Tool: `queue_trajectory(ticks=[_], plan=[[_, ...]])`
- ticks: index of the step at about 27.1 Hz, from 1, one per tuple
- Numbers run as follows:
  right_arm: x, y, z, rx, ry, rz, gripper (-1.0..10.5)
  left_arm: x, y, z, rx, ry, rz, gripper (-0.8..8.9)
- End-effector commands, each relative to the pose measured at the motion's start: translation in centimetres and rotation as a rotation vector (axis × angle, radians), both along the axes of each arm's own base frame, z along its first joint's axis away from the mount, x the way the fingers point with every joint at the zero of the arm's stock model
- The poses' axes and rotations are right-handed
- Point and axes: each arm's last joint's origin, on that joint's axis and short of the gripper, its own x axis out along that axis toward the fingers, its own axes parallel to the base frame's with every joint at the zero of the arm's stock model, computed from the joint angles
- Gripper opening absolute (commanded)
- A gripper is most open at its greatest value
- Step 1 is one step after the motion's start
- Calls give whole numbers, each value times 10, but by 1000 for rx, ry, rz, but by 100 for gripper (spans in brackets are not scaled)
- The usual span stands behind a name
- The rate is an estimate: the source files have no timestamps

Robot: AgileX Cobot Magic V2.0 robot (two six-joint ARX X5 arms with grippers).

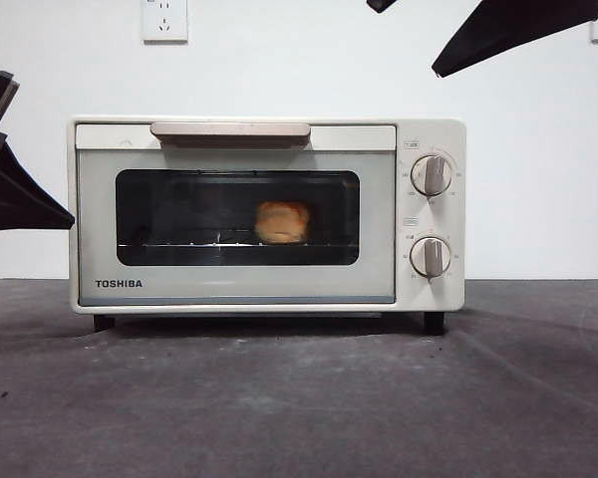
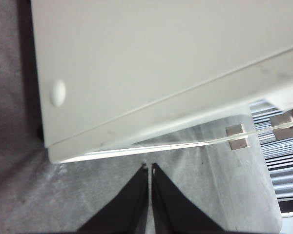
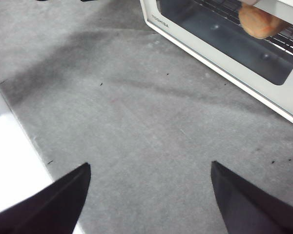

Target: The left arm flap open the oven, the right arm pick bread and place it into oven, the left arm flap close the oven

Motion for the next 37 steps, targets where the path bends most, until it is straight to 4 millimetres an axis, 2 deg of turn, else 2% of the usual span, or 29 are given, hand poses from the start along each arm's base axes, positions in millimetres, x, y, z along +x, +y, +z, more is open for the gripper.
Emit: queue_trajectory(ticks=[1, 5, 10, 24, 28, 32, 34, 37], plan=[[0, 2, 3, 8, -11, -12, 392, -1, -2, 12, 2, -48, -12, 16], [1, 2, 3, 5, -21, -22, 392, -13, -8, 30, 32, -112, -31, 16], [2, 3, 5, 25, -41, -22, 392, -40, -17, 56, 132, -187, -10, 16], [5, 6, 12, 87, -99, -24, 391, -141, -30, 127, 503, -376, 56, 16], [6, 6, 13, 91, -110, -35, 391, -160, -28, 140, 537, -435, 54, 16], [7, 6, 13, 80, -120, -68, 386, -171, -28, 143, 538, -453, 51, 16], [7, 6, 13, 80, -120, -69, 317, -174, -27, 142, 538, -452, 51, 16], [7, 6, 13, 80, -120, -68, 46, -177, -27, 142, 538, -451, 51, 16]])
